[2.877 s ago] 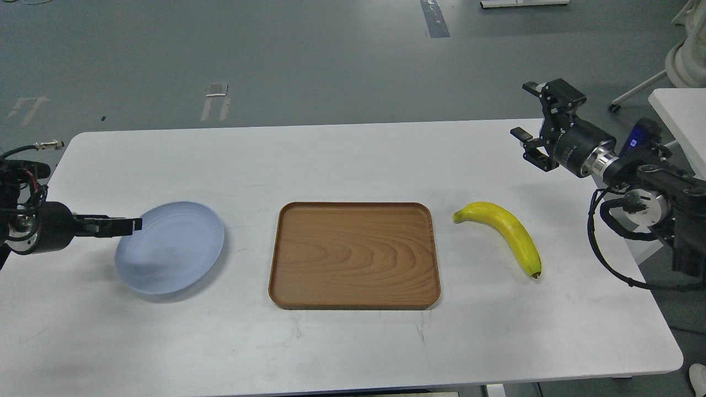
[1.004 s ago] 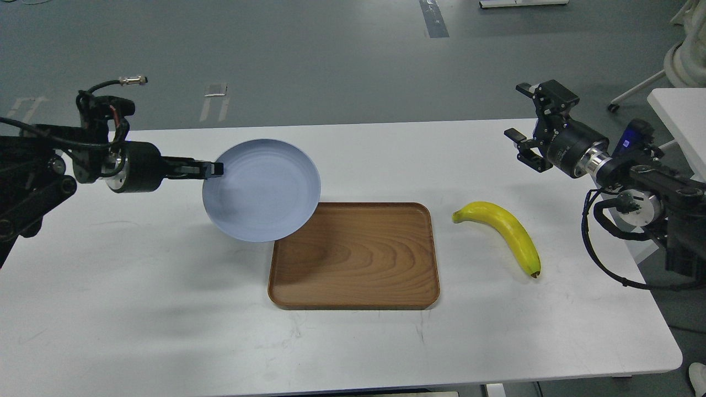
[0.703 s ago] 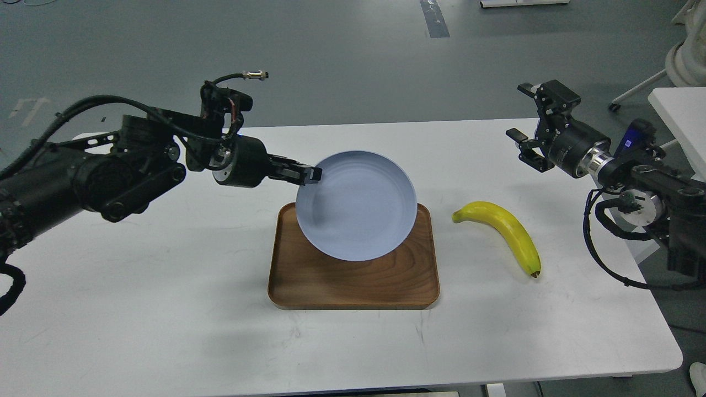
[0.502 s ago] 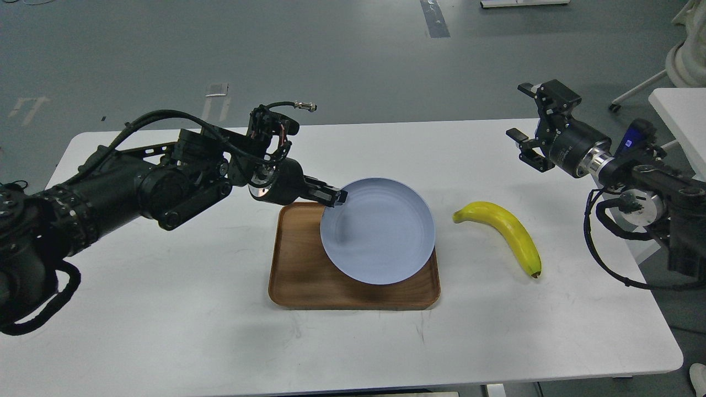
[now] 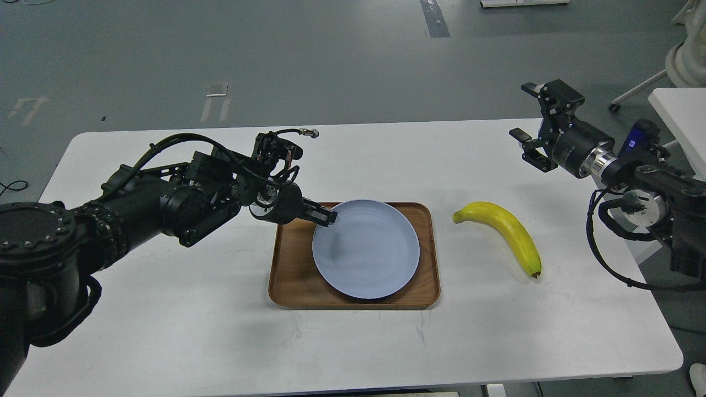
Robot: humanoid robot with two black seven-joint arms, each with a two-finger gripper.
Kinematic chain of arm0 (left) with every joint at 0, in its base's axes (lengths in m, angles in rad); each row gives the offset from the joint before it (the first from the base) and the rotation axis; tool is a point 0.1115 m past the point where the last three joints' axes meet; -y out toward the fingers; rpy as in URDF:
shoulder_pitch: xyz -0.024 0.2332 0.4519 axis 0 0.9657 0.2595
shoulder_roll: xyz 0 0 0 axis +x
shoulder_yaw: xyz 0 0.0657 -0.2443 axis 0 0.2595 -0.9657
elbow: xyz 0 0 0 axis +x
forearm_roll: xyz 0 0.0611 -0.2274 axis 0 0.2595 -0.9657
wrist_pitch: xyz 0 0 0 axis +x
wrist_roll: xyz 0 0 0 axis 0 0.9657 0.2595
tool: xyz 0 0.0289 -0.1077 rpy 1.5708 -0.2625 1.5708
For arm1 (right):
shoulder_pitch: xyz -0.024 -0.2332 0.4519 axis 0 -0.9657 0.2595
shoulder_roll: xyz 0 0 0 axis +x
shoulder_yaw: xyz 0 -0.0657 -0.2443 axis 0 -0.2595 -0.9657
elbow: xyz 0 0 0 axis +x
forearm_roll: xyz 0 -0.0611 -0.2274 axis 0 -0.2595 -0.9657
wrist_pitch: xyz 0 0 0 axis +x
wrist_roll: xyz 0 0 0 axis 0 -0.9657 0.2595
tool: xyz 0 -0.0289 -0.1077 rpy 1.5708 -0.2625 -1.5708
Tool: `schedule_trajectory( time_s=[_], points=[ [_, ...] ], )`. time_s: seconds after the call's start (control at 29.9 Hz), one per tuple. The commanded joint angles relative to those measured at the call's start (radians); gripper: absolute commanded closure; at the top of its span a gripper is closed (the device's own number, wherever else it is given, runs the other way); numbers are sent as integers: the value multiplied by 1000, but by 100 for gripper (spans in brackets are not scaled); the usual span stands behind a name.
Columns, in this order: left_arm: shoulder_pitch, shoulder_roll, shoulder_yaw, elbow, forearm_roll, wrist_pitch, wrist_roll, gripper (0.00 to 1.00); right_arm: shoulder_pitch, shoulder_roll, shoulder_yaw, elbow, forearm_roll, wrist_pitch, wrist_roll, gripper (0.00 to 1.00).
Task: Place banana on plate with both arms
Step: 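Carry the plate with the left gripper and lower it onto the tray, then release the plate and withdraw the left gripper away from the tray, then reach the right gripper down to the yellow banana and grasp it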
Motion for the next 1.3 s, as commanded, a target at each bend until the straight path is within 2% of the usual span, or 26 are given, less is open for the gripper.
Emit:
schedule_trajectory(
  time_s=[0.0, 0.03, 0.1, 0.23, 0.33, 0.37, 0.57, 0.64, 0.74, 0.84, 0.9, 0.97, 1.04, 1.17, 1.27],
  points=[
    [2, 0, 0, 4, -5, 0, 0, 62, 1, 0, 0, 0, 0, 0, 0, 0],
    [0, -2, -1, 6, -8, 0, 0, 36, 1, 0, 0, 0, 0, 0, 0, 0],
    [-3, -2, -6, 6, -17, 0, 0, 2, 1, 0, -2, 0, 0, 0, 0, 0],
    [-15, -2, -14, 6, -83, 0, 0, 2, 4, -11, -2, 3, -2, 0, 0, 0],
    [-58, 18, -20, 4, -343, 0, 0, 2, 10, -23, -2, 5, -2, 0, 0, 0],
    [-58, 18, -20, 4, -344, 0, 0, 2, 10, -23, -2, 5, -2, 0, 0, 0],
    [-58, 124, -40, -6, -1039, 0, 0, 2, 12, -40, -3, 12, -3, 0, 0, 0],
    [-46, 139, -63, -8, -1132, 0, 0, 2, 10, -43, -3, 14, -8, 0, 0, 0],
    [32, 205, -152, -8, -1281, 0, 0, 2, 13, -43, -3, 20, -54, 0, 0, 0],
    [127, 250, -312, -9, -1339, 0, 0, 2, 15, -58, -3, 40, -124, 0, 0, 0],
    [235, 267, -472, -8, -1349, 0, 0, 2, 31, -97, -3, 93, -239, 0, 0, 0],
    [288, 279, -527, -8, -1347, 0, 0, 2, 54, -132, -5, 144, -348, 0, 0, 0],
    [306, 288, -531, -9, -1347, 0, 0, 2, 76, -160, -17, 169, -434, 0, 0, 0],
    [318, 298, -531, -9, -1344, 0, 0, 2, 174, -201, -44, 238, -815, 0, 0, 0],
    [318, 296, -532, -9, -1344, 0, 0, 2, 218, -215, -49, 284, -987, 0, 0, 0]
  ],
)
